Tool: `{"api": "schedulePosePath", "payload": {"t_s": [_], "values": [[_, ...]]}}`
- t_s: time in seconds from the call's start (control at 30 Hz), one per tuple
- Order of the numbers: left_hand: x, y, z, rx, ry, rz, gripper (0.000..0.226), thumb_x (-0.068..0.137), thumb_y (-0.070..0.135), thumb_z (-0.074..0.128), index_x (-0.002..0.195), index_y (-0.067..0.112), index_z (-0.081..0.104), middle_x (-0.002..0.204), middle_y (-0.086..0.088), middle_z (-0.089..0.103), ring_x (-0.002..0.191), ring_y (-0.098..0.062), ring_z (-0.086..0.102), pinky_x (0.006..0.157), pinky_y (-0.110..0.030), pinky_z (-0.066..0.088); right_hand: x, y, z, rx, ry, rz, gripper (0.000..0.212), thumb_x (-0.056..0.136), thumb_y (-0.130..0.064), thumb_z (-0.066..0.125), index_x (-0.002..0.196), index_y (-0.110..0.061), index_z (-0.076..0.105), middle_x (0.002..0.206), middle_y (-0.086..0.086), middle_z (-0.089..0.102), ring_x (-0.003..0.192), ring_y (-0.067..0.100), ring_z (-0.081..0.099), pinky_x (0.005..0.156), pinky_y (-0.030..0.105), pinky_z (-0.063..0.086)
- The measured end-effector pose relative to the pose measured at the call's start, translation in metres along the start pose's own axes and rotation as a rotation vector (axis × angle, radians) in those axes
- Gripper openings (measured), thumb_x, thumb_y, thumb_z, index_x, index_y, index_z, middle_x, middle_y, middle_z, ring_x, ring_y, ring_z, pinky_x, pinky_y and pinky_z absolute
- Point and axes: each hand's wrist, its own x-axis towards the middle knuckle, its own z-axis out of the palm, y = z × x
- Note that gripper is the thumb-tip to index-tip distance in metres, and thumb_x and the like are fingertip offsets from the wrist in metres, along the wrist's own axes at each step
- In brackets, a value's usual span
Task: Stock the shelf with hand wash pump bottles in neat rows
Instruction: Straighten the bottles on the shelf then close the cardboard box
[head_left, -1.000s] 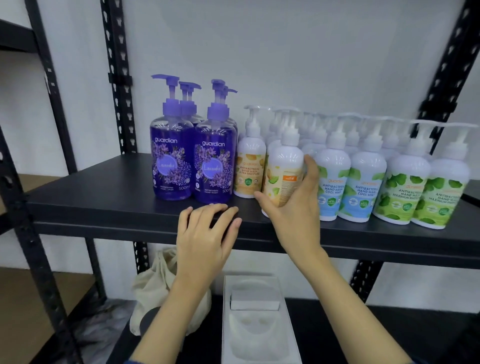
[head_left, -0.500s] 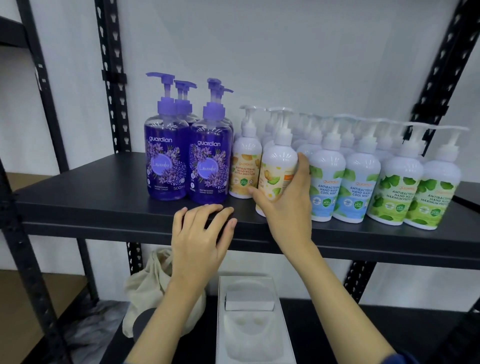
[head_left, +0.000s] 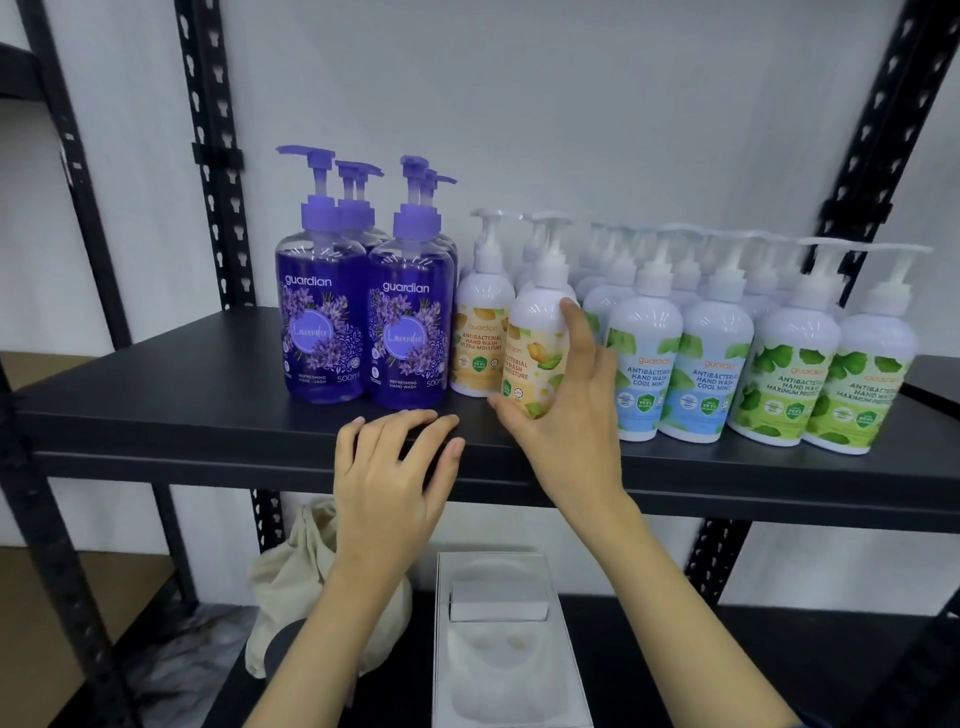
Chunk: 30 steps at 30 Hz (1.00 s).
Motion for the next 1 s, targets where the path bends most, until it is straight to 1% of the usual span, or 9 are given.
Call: {"api": "schedulePosePath", "payload": {"t_s": [0.07,0.17,0.3,0.4,0.5,0.6,0.67,0.83,1.0], "values": [[0.0,0.0,0.0,-0.001,0.0,-0.002,0.035,0.095,0.034,0.045,0.101,0.014,0.073,0.101,-0.004,0.069,0.096,-0.014,0.053,0.091,-0.038,0.037,-0.001,0.001,-0.003,0.078,-0.048,0.023,0.093,0.079,-0.021,0.073,0.149,-0.027,0.012,0.14,0.004,0.036,0.122,0.015,0.041,0.092,0.025,0.041],[0.0,0.0,0.001,0.002,0.008,-0.002,0.034,0.095,0.034,0.046,0.101,0.013,0.073,0.1,-0.004,0.069,0.095,-0.014,0.053,0.091,-0.039,0.036,-0.001,0.0,-0.004,0.089,-0.054,0.028,0.092,0.081,-0.021,0.071,0.15,-0.026,0.01,0.144,0.001,0.035,0.122,0.017,0.046,0.092,0.035,0.049],[0.0,0.0,0.002,0.011,0.022,0.009,0.033,0.095,0.032,0.047,0.1,0.013,0.073,0.1,-0.004,0.069,0.095,-0.014,0.053,0.091,-0.04,0.037,0.0,-0.004,0.001,-0.053,0.018,0.012,0.102,0.073,-0.038,0.078,0.15,-0.018,0.014,0.135,0.014,0.034,0.12,0.027,0.04,0.085,0.038,0.047],[-0.001,0.0,0.002,0.009,0.022,0.006,0.036,0.096,0.033,0.044,0.1,0.013,0.073,0.1,-0.005,0.069,0.095,-0.014,0.053,0.091,-0.039,0.037,0.0,-0.003,0.003,-0.08,0.047,0.011,0.101,0.072,-0.029,0.08,0.146,-0.021,0.012,0.127,0.016,0.037,0.113,0.031,0.046,0.082,0.042,0.05],[-0.001,0.0,0.002,0.008,0.019,0.006,0.038,0.097,0.035,0.042,0.101,0.013,0.073,0.1,-0.004,0.069,0.095,-0.014,0.053,0.091,-0.039,0.037,-0.003,-0.001,0.001,0.024,0.031,0.052,0.092,0.077,-0.017,0.075,0.148,-0.017,0.016,0.139,0.01,0.037,0.122,0.026,0.045,0.089,0.038,0.048],[-0.001,0.0,0.002,0.01,0.018,0.004,0.038,0.098,0.035,0.042,0.101,0.013,0.073,0.1,-0.004,0.069,0.095,-0.014,0.052,0.092,-0.039,0.036,-0.004,0.001,0.002,0.053,0.044,0.057,0.086,0.079,-0.014,0.071,0.148,-0.015,0.019,0.144,0.007,0.037,0.128,0.02,0.041,0.096,0.031,0.042],[-0.001,0.0,0.003,0.011,0.016,0.002,0.039,0.098,0.036,0.041,0.101,0.014,0.073,0.1,-0.004,0.069,0.095,-0.014,0.052,0.092,-0.038,0.036,-0.005,0.003,0.004,0.026,0.099,0.008,0.086,0.078,-0.013,0.073,0.147,-0.009,0.022,0.142,0.012,0.037,0.13,0.024,0.039,0.102,0.035,0.041],[-0.002,-0.001,0.004,0.01,0.024,0.005,0.041,0.099,0.037,0.039,0.101,0.014,0.073,0.101,-0.004,0.069,0.095,-0.014,0.053,0.092,-0.039,0.036,-0.006,0.005,0.01,-0.123,0.189,-0.049,0.095,0.069,-0.022,0.083,0.142,-0.011,0.023,0.13,0.013,0.031,0.116,0.027,0.036,0.094,0.041,0.045],[-0.002,-0.001,0.004,0.013,0.038,0.008,0.039,0.099,0.036,0.04,0.1,0.015,0.073,0.101,-0.003,0.069,0.094,-0.015,0.054,0.093,-0.038,0.036,-0.007,0.004,0.01,-0.118,0.216,-0.04,0.089,0.071,-0.016,0.08,0.141,-0.006,0.027,0.129,0.019,0.037,0.116,0.026,0.035,0.095,0.04,0.044]]}}
